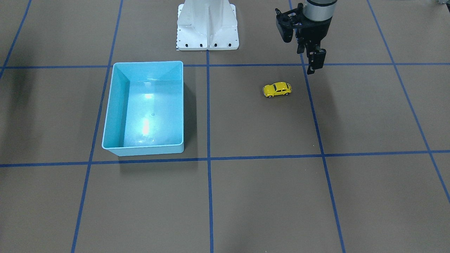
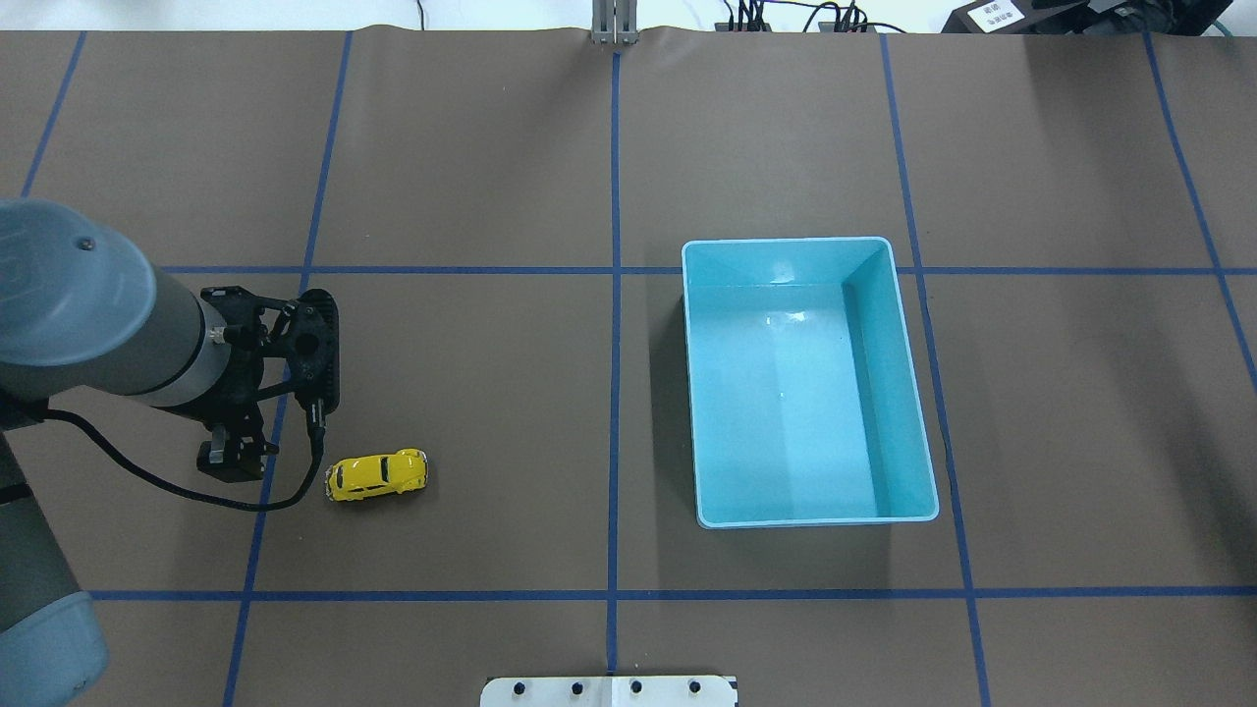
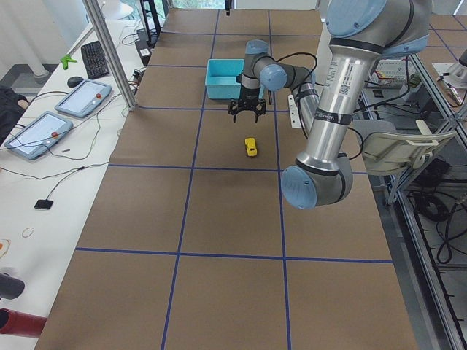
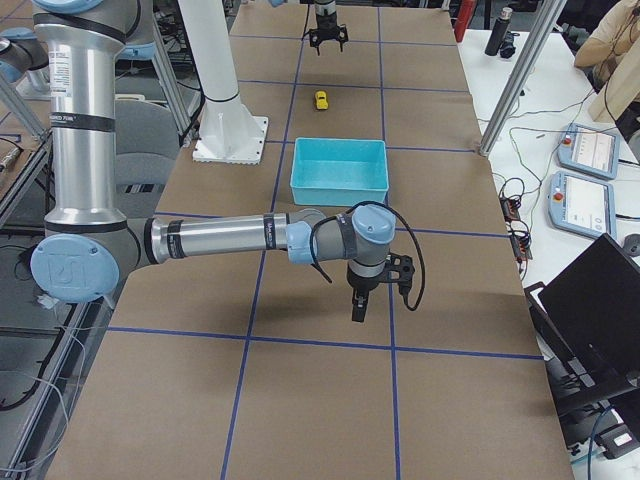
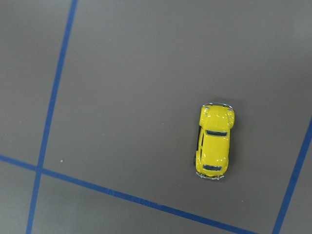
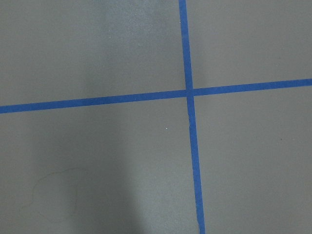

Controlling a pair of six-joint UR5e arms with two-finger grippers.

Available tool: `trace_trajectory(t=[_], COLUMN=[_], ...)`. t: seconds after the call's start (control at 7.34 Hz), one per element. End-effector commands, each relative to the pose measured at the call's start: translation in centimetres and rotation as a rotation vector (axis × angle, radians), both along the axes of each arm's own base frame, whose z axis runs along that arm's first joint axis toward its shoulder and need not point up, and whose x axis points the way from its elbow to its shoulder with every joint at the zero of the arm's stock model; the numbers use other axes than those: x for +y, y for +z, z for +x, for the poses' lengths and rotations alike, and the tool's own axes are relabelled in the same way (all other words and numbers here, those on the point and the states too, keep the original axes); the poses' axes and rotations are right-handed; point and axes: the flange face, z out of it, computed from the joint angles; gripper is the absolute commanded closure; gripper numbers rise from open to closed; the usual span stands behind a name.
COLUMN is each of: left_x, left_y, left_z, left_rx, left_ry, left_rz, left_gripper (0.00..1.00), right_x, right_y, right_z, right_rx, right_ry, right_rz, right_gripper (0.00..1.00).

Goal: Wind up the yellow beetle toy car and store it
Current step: 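Move the left gripper down over the yellow beetle toy car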

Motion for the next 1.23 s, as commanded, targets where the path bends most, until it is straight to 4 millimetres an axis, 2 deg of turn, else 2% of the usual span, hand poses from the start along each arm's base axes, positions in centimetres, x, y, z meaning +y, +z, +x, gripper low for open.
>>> trace_trajectory(t=[0.0,0.41,0.54,0.95,1.09], left_x=[-0.6,-1.7,0.5,1.9,2.4], left_y=[0.2,2.5,3.2,3.7,4.9], left_z=[4.4,9.3,12.1,13.4,14.1], left_rx=[-0.026,0.031,0.05,0.053,0.032], left_ry=[0.063,0.027,0.034,0.027,0.046], left_rz=[0.009,-0.031,-0.058,-0.096,-0.098], left_gripper=[0.0,0.0,0.0,0.0,0.0], right_x=[0.2,0.3,0.4,0.4,0.4], right_y=[0.4,0.6,0.7,0.7,0.7], right_z=[0.0,0.1,0.1,0.1,0.1], right_rx=[-0.001,0.003,0.008,0.008,0.005], right_ry=[0.001,0.002,0.002,0.002,0.002], right_rz=[-0.009,-0.013,-0.014,-0.014,-0.015], right_gripper=[0.0,0.0,0.0,0.0,0.0])
